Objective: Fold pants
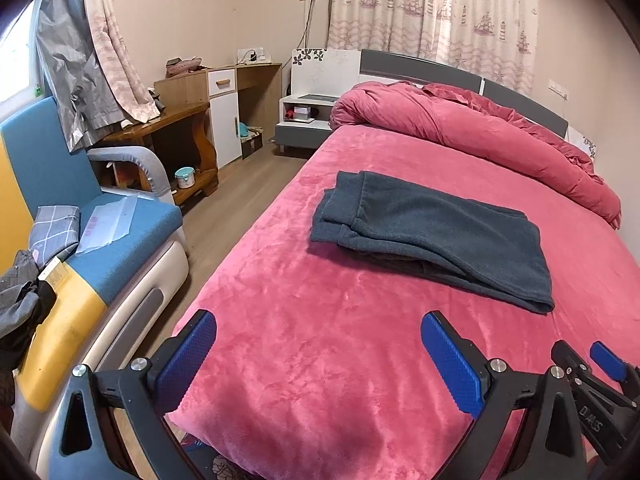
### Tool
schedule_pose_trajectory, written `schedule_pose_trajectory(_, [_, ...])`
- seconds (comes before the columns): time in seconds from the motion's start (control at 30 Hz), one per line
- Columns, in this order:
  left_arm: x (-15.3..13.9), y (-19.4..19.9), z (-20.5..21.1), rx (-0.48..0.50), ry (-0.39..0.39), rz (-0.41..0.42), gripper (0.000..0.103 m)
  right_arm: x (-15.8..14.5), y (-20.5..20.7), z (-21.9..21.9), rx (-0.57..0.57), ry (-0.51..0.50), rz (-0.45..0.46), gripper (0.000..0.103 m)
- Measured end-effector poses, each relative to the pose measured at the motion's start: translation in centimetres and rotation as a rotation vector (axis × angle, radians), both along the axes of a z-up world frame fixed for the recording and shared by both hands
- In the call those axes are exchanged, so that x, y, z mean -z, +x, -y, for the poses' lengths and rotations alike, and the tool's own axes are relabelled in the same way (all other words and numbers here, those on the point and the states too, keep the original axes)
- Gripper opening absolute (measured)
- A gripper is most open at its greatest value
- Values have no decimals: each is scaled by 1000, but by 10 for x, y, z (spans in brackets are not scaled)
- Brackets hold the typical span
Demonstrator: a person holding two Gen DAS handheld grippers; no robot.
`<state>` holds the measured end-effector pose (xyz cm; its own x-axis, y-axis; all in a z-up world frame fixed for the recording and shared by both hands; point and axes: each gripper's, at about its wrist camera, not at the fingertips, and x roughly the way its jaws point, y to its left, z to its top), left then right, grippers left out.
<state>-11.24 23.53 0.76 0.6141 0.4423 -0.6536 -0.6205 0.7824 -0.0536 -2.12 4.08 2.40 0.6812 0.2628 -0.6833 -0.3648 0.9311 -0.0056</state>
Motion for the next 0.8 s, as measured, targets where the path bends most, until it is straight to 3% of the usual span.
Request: schedule_pose_trajectory(0.8, [8,1,2,40,3,-16,102,7,1,-3,-18,-6,-21,72])
